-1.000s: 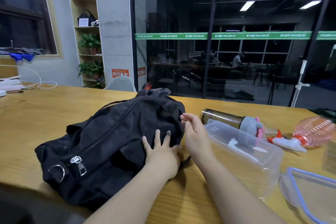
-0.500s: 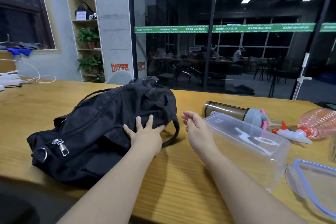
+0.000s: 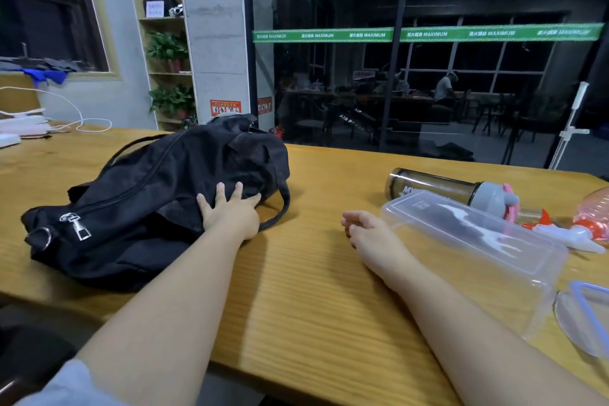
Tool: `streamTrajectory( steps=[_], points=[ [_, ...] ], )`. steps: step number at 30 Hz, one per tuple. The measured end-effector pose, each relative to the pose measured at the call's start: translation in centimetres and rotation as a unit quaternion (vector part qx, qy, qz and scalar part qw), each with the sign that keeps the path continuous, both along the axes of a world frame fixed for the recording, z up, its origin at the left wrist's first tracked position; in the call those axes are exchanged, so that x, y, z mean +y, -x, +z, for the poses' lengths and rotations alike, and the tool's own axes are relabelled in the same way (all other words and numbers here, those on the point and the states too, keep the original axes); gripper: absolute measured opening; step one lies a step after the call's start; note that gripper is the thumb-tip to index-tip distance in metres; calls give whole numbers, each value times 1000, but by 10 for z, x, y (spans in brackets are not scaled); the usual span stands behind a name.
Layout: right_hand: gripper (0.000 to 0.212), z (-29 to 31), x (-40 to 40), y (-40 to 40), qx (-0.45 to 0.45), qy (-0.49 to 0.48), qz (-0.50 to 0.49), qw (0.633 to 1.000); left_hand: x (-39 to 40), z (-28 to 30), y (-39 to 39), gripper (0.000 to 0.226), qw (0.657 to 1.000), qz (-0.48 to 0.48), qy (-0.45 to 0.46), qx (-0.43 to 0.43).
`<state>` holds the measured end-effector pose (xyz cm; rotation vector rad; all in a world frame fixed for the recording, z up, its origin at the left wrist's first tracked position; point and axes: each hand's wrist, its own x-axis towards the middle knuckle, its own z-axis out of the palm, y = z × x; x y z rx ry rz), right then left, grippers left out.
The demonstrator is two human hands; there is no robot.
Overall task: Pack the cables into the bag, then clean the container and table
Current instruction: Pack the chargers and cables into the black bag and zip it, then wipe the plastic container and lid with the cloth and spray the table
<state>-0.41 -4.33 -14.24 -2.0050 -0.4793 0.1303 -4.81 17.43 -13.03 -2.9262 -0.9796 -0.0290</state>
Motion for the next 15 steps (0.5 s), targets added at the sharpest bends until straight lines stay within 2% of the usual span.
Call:
streamTrajectory(
  steps=[5, 15],
  points=[
    [38, -2, 3, -1, 6, 1, -9, 1000, 25, -2, -1, 71, 1000, 24, -7, -5],
    [40, -3, 1, -2, 7, 10, -7, 1000, 96, -4, 2, 70, 997, 76, -12, -4]
  ],
)
